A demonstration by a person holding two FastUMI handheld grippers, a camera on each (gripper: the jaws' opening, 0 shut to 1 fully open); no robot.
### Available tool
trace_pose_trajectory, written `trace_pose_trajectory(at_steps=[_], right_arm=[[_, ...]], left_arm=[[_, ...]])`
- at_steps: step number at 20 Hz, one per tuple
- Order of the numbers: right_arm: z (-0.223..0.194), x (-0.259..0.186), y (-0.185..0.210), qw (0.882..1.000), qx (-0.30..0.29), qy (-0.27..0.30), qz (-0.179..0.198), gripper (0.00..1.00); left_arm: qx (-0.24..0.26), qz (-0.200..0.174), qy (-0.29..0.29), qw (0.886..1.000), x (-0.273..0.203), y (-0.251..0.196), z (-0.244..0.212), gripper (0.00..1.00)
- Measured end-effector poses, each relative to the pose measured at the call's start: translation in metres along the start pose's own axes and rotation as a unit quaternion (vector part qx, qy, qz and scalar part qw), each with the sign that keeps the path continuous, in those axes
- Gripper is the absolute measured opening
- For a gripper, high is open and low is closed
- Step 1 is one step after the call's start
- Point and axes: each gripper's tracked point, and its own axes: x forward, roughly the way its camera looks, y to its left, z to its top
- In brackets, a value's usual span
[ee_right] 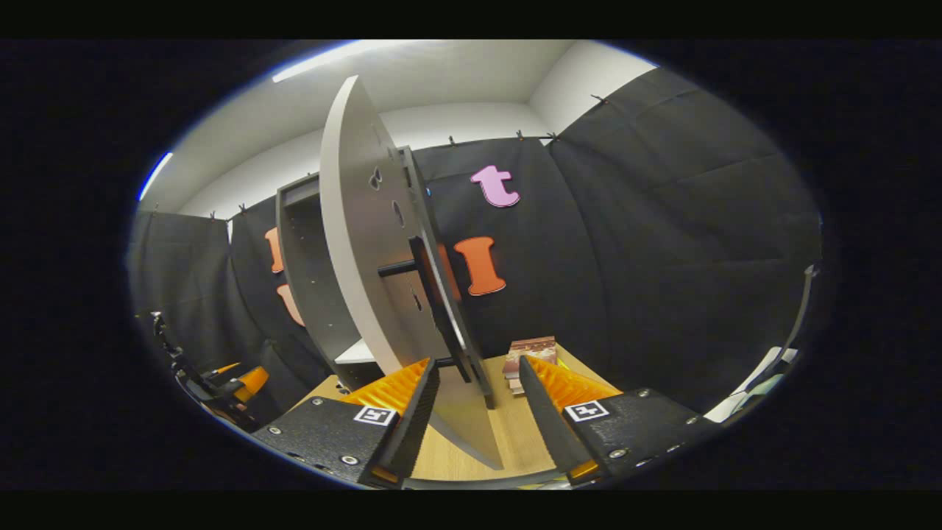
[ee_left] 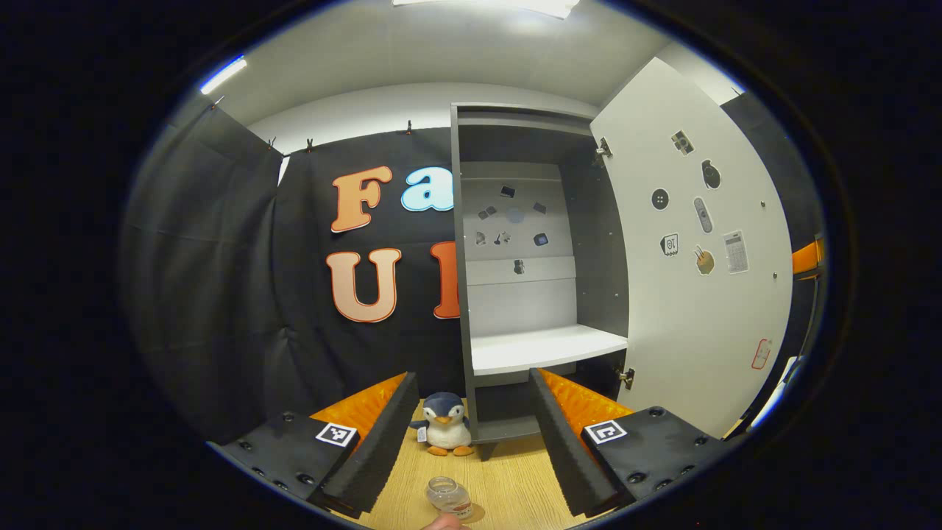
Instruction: Open the cabinet door with the right hand, grasp the bottle in the cabinet with the left hand and place it on the coaster, then close the cabinet door with the right hand.
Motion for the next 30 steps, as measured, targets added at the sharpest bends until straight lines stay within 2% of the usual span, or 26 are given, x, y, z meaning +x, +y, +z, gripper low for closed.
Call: trace_pose_trajectory(at_steps=[1, 2, 4, 5, 8, 9, 10, 13, 14, 15, 16, 17, 18, 30], right_arm=[[0.001, 0.002, 0.000, 1.000, -0.006, -0.002, 0.002, 0.69], [0.000, 0.003, 0.001, 1.000, -0.006, -0.003, 0.005, 0.69], [-0.001, 0.004, 0.001, 1.000, -0.006, -0.002, 0.007, 0.79], [0.000, 0.004, 0.002, 1.000, -0.008, -0.003, 0.007, 0.69], [0.000, 0.004, 0.004, 1.000, -0.014, -0.008, 0.004, 0.69], [0.000, 0.004, 0.005, 1.000, -0.016, -0.009, 0.007, 0.64], [-0.001, 0.003, 0.007, 1.000, -0.018, -0.009, 0.010, 0.69], [-0.005, 0.004, 0.021, 1.000, -0.018, -0.004, 0.021, 0.69], [-0.006, 0.004, 0.027, 0.999, -0.019, -0.004, 0.026, 0.78], [-0.008, 0.005, 0.034, 0.999, -0.019, -0.003, 0.032, 0.69], [-0.010, 0.006, 0.041, 0.999, -0.017, -0.002, 0.038, 0.69], [-0.013, 0.006, 0.049, 0.999, -0.016, 0.000, 0.047, 0.74], [-0.015, 0.007, 0.058, 0.998, -0.014, 0.002, 0.056, 0.69], [-0.036, 0.031, 0.134, 0.991, 0.013, 0.025, 0.132, 0.69]], left_arm=[[0.001, 0.003, 0.003, 1.000, 0.001, 0.002, 0.000, 0.96], [-0.001, 0.007, 0.005, 1.000, 0.001, 0.003, -0.001, 0.96], [-0.004, 0.010, 0.010, 1.000, 0.003, 0.004, -0.003, 0.97], [-0.002, 0.011, 0.012, 1.000, 0.004, 0.005, -0.003, 0.96], [-0.005, 0.013, 0.014, 1.000, 0.009, 0.004, -0.001, 0.96], [-0.007, 0.014, 0.013, 1.000, 0.009, 0.004, 0.000, 0.97], [-0.008, 0.013, 0.014, 1.000, 0.010, 0.003, 0.000, 0.96], [-0.006, 0.012, 0.019, 1.000, 0.011, 0.002, -0.001, 0.96], [-0.007, 0.011, 0.019, 1.000, 0.012, 0.003, 0.001, 0.97], [-0.007, 0.011, 0.018, 1.000, 0.012, 0.003, 0.001, 0.97], [-0.007, 0.014, 0.018, 1.000, 0.011, 0.006, 0.001, 0.97], [-0.009, 0.013, 0.018, 1.000, 0.010, 0.006, 0.001, 0.96], [-0.010, 0.014, 0.019, 1.000, 0.010, 0.007, 0.000, 0.96], [-0.022, 0.041, 0.033, 0.998, 0.006, 0.058, -0.013, 0.96]])
